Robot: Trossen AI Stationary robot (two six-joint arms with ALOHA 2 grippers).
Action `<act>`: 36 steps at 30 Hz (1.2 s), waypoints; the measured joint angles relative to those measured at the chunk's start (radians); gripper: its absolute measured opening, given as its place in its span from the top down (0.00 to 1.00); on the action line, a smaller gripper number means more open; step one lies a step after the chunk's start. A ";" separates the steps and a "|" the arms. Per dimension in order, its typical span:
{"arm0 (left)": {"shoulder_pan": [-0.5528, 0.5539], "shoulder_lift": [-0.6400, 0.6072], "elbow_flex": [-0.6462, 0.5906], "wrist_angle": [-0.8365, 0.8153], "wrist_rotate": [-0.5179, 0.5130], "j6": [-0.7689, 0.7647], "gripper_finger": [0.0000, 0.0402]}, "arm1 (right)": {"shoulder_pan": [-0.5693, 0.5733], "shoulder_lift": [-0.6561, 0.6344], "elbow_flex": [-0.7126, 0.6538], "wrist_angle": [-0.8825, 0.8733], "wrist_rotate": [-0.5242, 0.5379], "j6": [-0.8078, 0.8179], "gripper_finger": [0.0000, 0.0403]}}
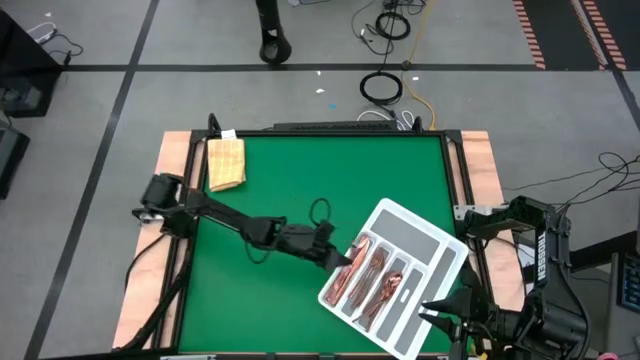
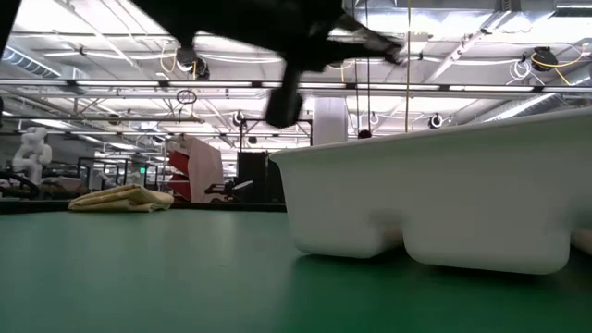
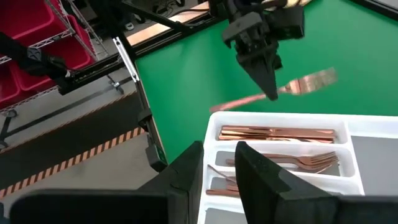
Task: Sort silverware
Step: Put the gold fork into the white cutlery tray, then return to Home Position
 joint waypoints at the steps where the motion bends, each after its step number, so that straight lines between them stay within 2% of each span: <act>1: 0.000 0.029 0.042 -0.007 0.011 0.007 0.99 | 0.000 0.000 0.000 0.001 0.001 0.000 0.80; 9: 0.004 0.224 0.315 -0.217 0.032 0.127 0.99 | 0.000 0.000 0.000 0.001 0.008 -0.003 0.80; 14: 0.006 0.324 0.375 -0.236 0.046 0.124 0.99 | 0.003 0.000 0.000 0.007 0.010 -0.008 0.80; 19: 0.007 0.355 0.387 -0.235 0.034 0.077 0.98 | 0.004 0.000 0.000 0.026 0.012 -0.032 0.80; 29: 0.017 0.361 0.386 -0.243 0.050 0.103 0.71 | 0.004 0.000 0.000 0.035 0.011 -0.064 0.80; 36: 0.030 0.353 0.386 -0.256 0.108 0.122 0.53 | 0.004 0.000 0.000 0.037 0.000 -0.072 0.79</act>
